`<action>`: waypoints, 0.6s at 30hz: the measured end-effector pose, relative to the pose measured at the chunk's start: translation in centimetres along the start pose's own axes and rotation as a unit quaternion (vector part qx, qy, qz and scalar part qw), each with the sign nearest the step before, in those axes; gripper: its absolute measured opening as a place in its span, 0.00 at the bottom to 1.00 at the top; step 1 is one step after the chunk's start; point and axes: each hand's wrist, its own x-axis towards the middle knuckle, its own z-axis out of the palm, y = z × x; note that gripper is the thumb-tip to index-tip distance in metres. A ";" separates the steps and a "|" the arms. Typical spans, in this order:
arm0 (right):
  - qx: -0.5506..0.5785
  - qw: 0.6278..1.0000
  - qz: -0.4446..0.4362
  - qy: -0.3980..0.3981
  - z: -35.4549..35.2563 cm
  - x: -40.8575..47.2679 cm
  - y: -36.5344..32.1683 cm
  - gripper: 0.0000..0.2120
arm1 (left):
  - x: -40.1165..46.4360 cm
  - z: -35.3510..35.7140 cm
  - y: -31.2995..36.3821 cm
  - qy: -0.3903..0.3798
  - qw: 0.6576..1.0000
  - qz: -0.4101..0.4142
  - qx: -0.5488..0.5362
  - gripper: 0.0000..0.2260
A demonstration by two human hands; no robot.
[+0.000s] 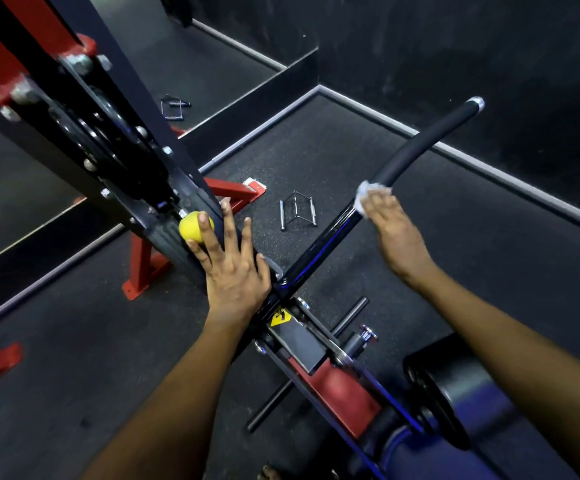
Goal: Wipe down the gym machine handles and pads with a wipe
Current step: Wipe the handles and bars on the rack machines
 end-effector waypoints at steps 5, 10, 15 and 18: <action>0.046 0.964 -0.247 -0.082 1.0 -3.5 -7.7 0.23 | 0.0 0.1 0.0 0.005 1.000 0.000 -0.006 0.29; 0.057 0.991 -0.110 -0.060 0.7 0.4 -1.4 0.26 | -0.1 0.5 -0.1 0.015 1.000 0.001 -0.016 0.29; 0.008 0.996 0.051 -0.068 -0.1 1.9 -1.0 0.26 | -0.1 0.5 -0.1 0.025 1.000 -0.001 -0.016 0.28; 0.016 0.989 -0.101 -0.104 0.2 -1.1 -6.0 0.24 | -0.2 0.2 0.0 0.019 1.000 -0.008 -0.020 0.28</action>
